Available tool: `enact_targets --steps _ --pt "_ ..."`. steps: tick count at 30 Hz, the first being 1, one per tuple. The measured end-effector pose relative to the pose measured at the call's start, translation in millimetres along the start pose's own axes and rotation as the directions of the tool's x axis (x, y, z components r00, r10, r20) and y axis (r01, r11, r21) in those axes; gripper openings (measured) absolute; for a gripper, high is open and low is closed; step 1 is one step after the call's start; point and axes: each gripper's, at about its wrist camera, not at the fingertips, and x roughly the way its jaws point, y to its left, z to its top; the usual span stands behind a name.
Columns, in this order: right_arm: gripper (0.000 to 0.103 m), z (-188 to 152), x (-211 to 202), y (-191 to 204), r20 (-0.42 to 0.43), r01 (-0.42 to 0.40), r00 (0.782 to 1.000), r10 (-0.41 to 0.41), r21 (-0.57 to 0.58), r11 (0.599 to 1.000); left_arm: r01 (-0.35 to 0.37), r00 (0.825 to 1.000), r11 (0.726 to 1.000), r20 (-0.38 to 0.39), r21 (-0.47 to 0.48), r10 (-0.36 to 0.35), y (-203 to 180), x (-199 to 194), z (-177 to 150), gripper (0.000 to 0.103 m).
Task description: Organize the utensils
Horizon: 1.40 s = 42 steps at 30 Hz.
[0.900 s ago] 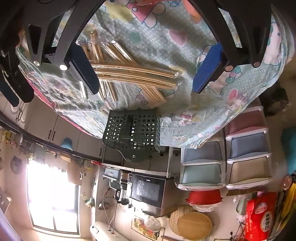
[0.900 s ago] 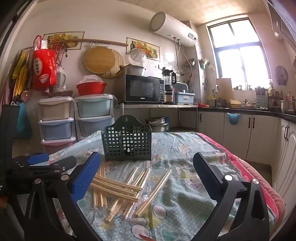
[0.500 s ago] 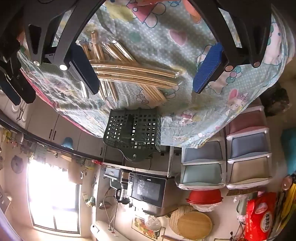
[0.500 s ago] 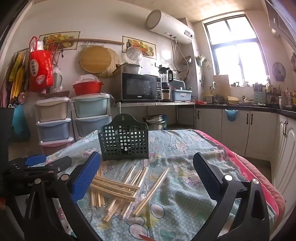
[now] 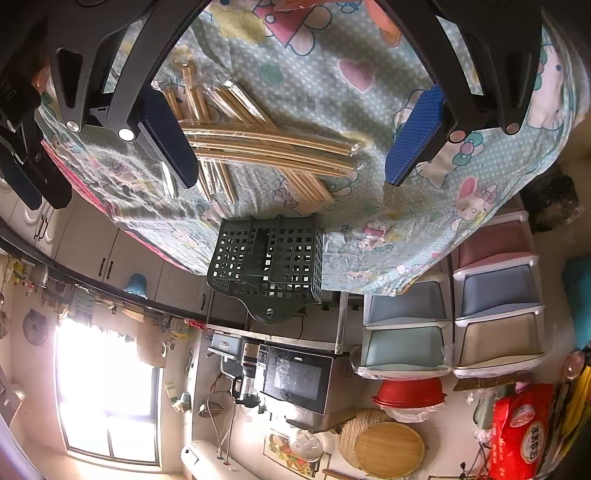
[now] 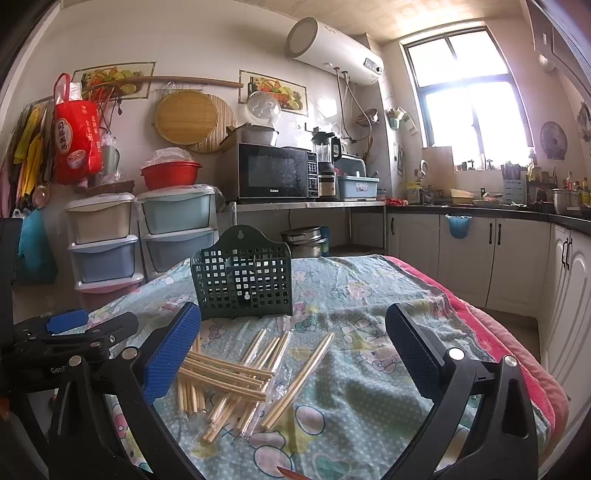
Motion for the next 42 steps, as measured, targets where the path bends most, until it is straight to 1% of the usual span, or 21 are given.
enact_targets --steps 40,42 --pt "0.097 -1.5 2.5 -0.4 -0.006 0.003 1.000 -0.003 0.004 1.000 0.001 1.000 1.000 -0.002 -0.002 -0.001 1.0 0.5 -0.6 0.094" --pt "0.097 -1.7 4.9 0.2 -0.024 -0.007 1.000 0.007 -0.004 1.000 0.000 1.000 1.000 -0.002 -0.003 0.000 0.6 0.1 -0.9 0.094"
